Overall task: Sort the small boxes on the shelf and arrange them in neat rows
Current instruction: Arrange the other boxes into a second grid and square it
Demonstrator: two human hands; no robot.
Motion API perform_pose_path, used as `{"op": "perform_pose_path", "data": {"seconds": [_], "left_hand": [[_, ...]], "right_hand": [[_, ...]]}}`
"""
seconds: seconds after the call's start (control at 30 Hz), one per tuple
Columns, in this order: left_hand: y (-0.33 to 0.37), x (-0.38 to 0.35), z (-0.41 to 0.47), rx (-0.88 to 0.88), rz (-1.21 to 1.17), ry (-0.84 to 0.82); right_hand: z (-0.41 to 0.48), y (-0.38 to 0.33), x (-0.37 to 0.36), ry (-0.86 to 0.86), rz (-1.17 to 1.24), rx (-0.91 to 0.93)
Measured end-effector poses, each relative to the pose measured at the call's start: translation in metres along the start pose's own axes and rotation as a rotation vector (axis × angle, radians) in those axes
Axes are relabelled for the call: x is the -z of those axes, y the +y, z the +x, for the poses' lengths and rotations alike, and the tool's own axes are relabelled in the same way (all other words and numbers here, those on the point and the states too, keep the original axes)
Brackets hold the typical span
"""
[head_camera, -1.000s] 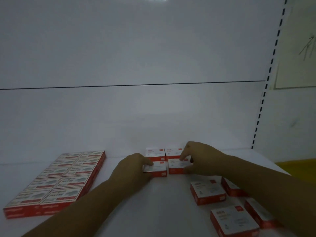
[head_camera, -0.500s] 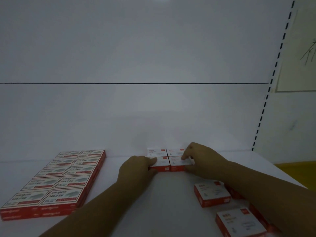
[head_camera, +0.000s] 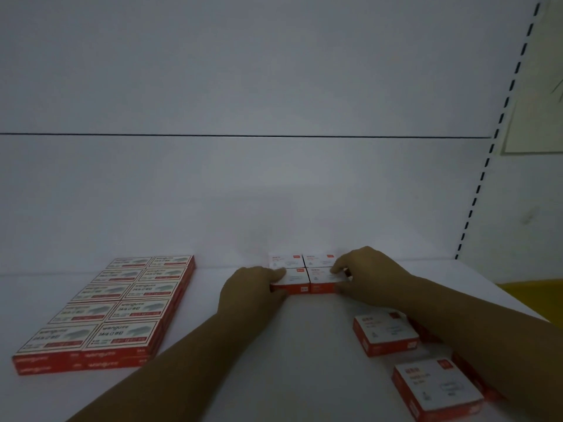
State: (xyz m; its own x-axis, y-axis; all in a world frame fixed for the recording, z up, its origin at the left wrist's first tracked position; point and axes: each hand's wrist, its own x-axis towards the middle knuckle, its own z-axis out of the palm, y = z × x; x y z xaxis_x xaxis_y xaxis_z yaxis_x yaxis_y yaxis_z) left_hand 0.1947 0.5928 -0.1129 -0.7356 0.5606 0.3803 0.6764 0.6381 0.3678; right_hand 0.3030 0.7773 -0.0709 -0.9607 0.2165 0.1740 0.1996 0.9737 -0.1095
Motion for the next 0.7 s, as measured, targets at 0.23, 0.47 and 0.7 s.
{"op": "perform_pose_path", "data": {"seconds": [0.23, 0.47, 0.7], "left_hand": [[0.016, 0.036, -0.007, -0.117, -0.094, 0.024], [0.088, 0.018, -0.039, -0.481, -0.152, -0.367], [0.099, 0.009, -0.04, -0.43, -0.086, -0.332]], "right_hand": [[-0.03, 0.031, 0.047, -0.059, 0.121, -0.006], [-0.095, 0.087, 0.073, -0.437, 0.172, -0.229], [-0.099, 0.079, 0.057, -0.281, 0.185, -0.131]]}}
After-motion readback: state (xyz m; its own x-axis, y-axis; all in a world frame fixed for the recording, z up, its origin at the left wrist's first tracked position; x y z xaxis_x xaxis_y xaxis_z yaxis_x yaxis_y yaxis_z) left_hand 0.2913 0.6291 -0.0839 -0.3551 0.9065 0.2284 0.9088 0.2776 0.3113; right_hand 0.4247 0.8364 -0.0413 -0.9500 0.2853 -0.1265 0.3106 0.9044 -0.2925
